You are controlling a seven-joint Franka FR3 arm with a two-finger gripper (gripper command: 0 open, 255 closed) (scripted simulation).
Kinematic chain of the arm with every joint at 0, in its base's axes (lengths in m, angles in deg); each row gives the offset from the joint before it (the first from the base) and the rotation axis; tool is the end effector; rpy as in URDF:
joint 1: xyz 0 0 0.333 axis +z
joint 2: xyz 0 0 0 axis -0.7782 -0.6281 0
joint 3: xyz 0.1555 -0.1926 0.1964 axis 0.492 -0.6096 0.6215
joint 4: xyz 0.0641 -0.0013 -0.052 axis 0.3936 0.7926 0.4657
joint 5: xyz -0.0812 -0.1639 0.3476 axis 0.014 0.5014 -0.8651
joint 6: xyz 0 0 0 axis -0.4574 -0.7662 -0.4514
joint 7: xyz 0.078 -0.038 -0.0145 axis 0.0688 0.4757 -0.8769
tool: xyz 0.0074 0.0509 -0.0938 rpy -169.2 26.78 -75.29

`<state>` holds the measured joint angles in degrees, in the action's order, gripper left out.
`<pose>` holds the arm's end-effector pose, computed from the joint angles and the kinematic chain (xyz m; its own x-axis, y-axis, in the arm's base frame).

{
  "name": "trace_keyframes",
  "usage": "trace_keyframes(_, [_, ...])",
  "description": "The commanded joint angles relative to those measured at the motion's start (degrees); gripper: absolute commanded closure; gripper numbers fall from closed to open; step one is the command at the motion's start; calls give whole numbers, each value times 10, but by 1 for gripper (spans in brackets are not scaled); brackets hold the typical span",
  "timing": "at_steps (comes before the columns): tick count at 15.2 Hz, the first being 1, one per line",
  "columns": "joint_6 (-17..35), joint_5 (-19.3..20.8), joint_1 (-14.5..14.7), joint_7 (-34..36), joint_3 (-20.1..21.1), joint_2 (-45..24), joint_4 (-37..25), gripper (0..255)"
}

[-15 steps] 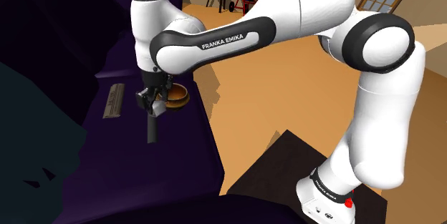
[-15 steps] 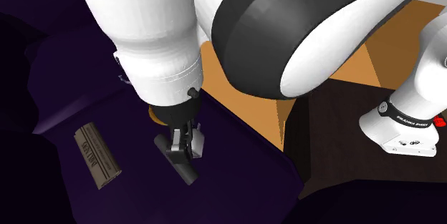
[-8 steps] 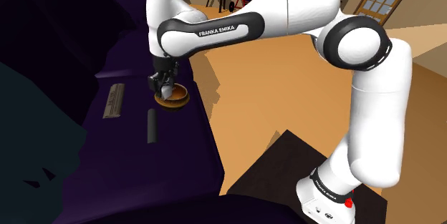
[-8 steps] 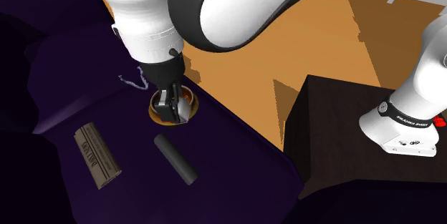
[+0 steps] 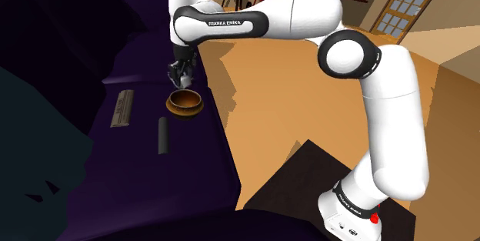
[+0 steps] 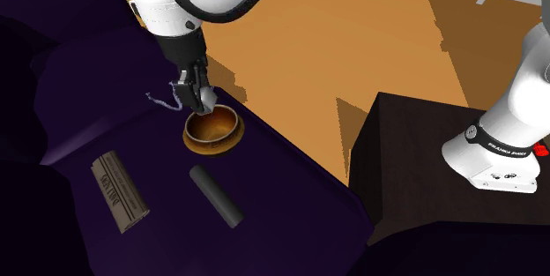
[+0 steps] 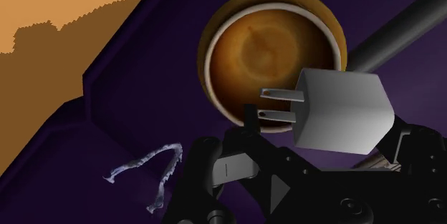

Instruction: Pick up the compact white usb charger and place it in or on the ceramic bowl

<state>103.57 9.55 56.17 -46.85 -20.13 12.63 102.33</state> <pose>0.7122 0.2005 0.3908 0.9446 0.3281 0.0105 0.3272 -0.9437 0.0488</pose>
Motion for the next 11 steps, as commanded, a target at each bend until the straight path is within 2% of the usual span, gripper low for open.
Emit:
trace_keyframes(1, [-3,2,-5,-12,-4,-19,-23,255])
trace_keyframes(11, [60,9,-7,-4,-8,-38,22,255])
